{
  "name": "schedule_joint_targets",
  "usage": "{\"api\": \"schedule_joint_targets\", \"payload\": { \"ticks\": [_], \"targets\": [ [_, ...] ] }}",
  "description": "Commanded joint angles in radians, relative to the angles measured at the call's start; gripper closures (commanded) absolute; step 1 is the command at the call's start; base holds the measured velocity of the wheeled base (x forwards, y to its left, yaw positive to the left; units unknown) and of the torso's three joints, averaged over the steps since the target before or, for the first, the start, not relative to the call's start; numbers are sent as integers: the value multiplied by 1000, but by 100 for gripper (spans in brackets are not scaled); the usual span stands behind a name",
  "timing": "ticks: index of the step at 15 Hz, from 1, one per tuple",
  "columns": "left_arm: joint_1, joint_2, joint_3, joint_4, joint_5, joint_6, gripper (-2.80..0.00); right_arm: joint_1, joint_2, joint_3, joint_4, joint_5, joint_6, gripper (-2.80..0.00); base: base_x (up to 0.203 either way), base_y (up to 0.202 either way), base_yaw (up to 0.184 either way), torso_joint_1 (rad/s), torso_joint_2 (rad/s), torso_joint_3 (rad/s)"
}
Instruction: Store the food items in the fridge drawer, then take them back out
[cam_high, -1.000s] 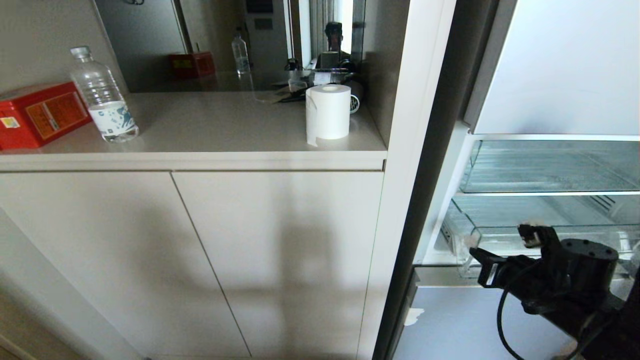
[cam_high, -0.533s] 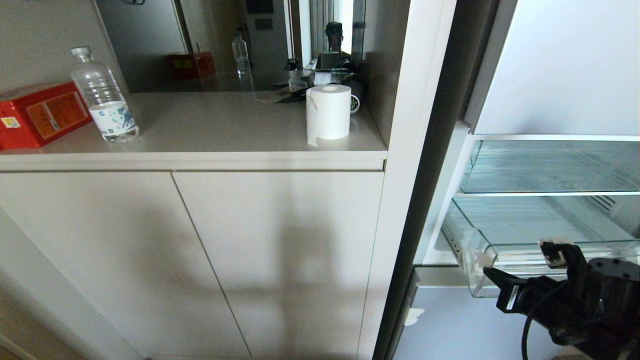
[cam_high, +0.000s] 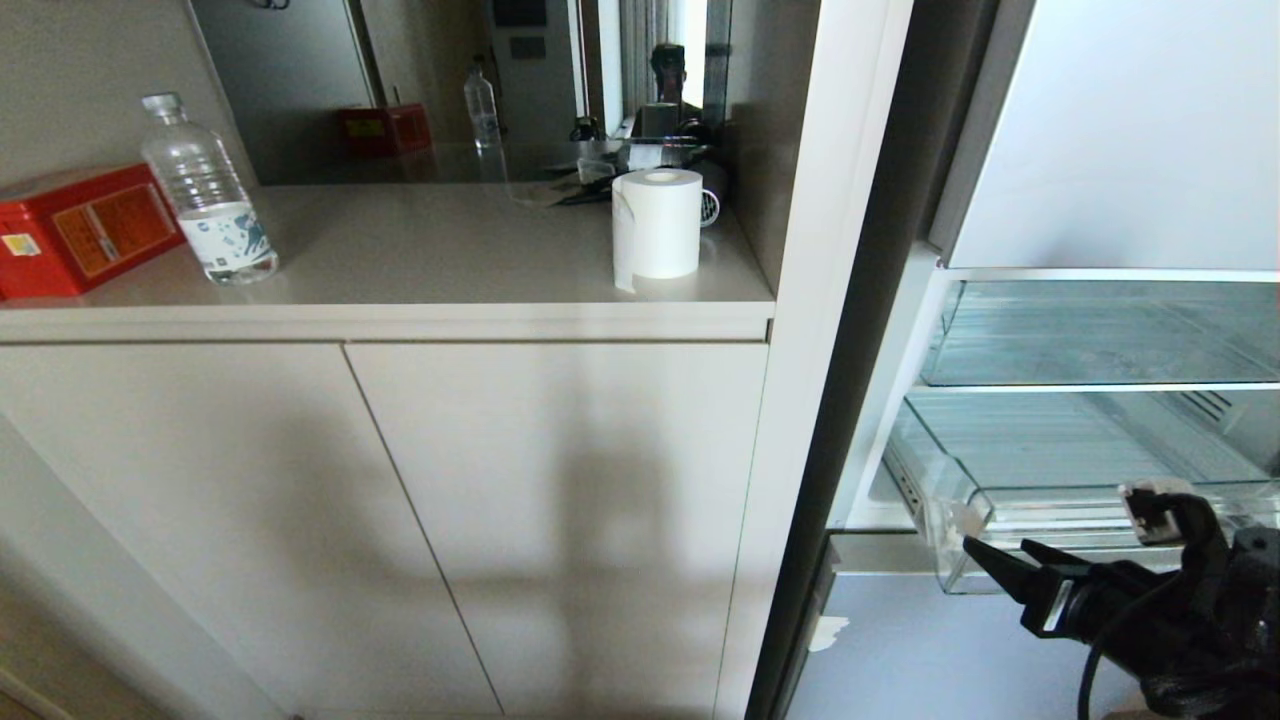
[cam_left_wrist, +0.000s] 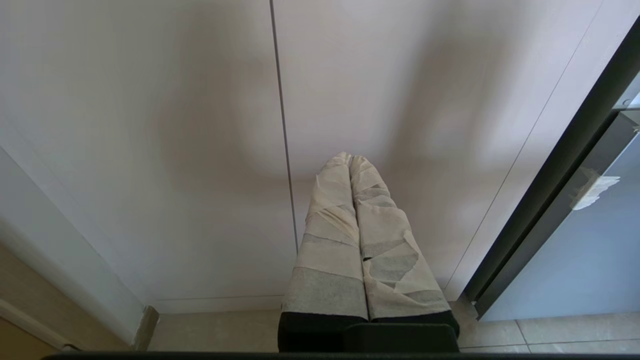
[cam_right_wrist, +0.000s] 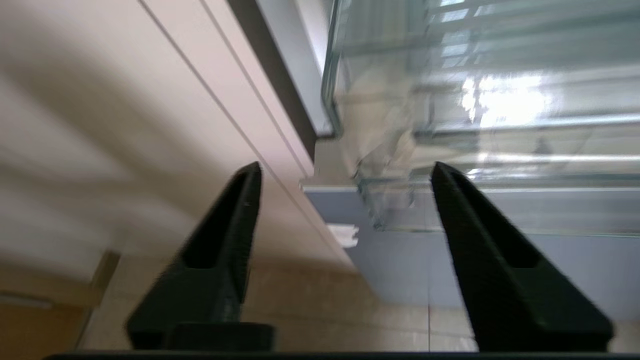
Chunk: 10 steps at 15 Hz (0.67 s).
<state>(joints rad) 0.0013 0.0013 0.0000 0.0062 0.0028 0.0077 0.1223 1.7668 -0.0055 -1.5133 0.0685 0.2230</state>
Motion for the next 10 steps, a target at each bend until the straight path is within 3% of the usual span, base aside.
{"api": "schedule_joint_targets", "payload": {
  "ticks": [1, 4, 6, 10],
  "targets": [
    [0, 0, 0, 0, 0, 0, 0, -7, -178, 5, 56, -6, 4, -280, 0, 0, 0, 0, 0, 0],
    [0, 0, 0, 0, 0, 0, 0, -10, -428, -13, 283, -11, -5, -280, 0, 0, 0, 0, 0, 0],
    [0, 0, 0, 0, 0, 0, 0, -30, -599, -82, 528, -14, -21, -280, 0, 0, 0, 0, 0, 0],
    [0, 0, 0, 0, 0, 0, 0, -161, -714, -481, 1211, -11, -94, -280, 0, 0, 0, 0, 0, 0]
  ]
}}
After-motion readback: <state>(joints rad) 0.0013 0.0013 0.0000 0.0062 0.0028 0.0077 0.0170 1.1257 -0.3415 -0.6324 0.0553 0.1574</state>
